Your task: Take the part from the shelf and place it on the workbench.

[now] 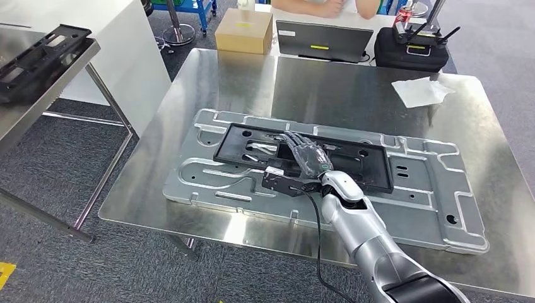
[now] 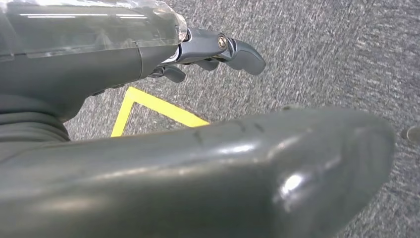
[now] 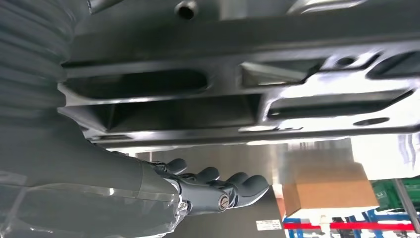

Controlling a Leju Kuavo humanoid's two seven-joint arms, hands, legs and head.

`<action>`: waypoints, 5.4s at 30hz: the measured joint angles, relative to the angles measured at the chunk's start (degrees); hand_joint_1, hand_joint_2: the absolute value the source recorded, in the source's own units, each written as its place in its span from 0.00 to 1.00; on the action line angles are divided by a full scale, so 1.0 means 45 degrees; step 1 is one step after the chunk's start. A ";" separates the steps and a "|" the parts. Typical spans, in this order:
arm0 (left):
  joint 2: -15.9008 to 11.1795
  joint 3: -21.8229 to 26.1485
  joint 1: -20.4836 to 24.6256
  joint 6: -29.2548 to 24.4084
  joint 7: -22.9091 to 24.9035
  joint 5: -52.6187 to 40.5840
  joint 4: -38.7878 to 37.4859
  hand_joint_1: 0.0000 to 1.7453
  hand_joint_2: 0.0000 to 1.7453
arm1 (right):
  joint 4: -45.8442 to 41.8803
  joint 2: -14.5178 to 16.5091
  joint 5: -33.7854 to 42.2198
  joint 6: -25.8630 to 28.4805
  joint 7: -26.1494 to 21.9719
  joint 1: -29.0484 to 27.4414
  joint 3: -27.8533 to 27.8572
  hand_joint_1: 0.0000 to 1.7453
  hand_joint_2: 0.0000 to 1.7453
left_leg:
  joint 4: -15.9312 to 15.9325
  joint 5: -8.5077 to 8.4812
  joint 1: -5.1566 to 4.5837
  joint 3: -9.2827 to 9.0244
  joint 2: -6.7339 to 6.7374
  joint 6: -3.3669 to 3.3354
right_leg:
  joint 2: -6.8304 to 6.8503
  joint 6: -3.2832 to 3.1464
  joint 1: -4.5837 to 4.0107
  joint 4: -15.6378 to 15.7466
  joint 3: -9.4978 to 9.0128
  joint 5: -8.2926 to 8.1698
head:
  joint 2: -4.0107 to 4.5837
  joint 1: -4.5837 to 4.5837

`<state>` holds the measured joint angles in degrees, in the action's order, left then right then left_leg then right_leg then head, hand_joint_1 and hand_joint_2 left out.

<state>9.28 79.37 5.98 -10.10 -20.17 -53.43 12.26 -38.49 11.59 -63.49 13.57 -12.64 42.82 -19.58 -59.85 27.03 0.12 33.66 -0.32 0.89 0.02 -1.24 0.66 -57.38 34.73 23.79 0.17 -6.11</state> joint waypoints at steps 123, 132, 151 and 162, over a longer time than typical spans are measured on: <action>0.0189 0.0097 -0.0178 -0.0216 -0.0312 0.0254 -0.0005 0.00 0.00 | -0.3206 0.0721 0.2321 0.2011 -0.3460 -1.0181 1.3087 0.00 0.00 | 0.0342 -0.1355 -0.0037 0.1285 -0.0888 -0.0167 | -0.0541 -0.0086 -0.0037 0.0751 -0.2431 0.1610 | 0.0000 -0.0085; 0.0295 0.0265 -0.0181 -0.0850 -0.0264 0.0591 -0.0005 0.00 0.00 | 0.3473 -0.0891 0.0135 0.3129 0.0566 -0.9004 1.2079 0.00 0.00 | -0.0984 -0.0261 0.0307 -0.0177 0.0662 0.0251 | 0.1208 0.0177 0.0008 0.0456 -0.1368 0.1007 | 0.0000 -0.0086; 0.0361 0.0421 -0.0351 -0.0663 -0.0450 0.0258 -0.0007 0.00 0.00 | 0.5832 -0.1364 0.1537 -0.1356 0.4269 -0.9053 1.2779 0.00 0.00 | 0.0572 -0.0113 -0.0111 -0.0467 -0.1145 -0.0448 | -0.0874 0.0116 -0.0120 0.0045 -0.1120 0.1105 | 0.0000 -0.0080; 0.0219 0.0281 -0.0395 -0.0413 -0.0335 0.0006 -0.0006 0.00 0.00 | 0.5877 -0.1281 0.1525 -0.1490 0.3311 -0.9093 1.3006 0.00 0.00 | -0.0846 0.0427 0.0281 0.0068 0.0400 0.0256 | 0.0861 0.0089 0.0033 0.0291 -0.1278 0.1036 | 0.0000 -0.0085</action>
<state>10.27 80.64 4.21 -11.96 -21.68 -53.41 12.23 -12.04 5.82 -56.63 6.86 2.26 1.90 38.95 -63.65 28.95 1.38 33.97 1.48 2.04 3.90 -0.84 0.81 -56.08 28.98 28.45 0.17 -6.49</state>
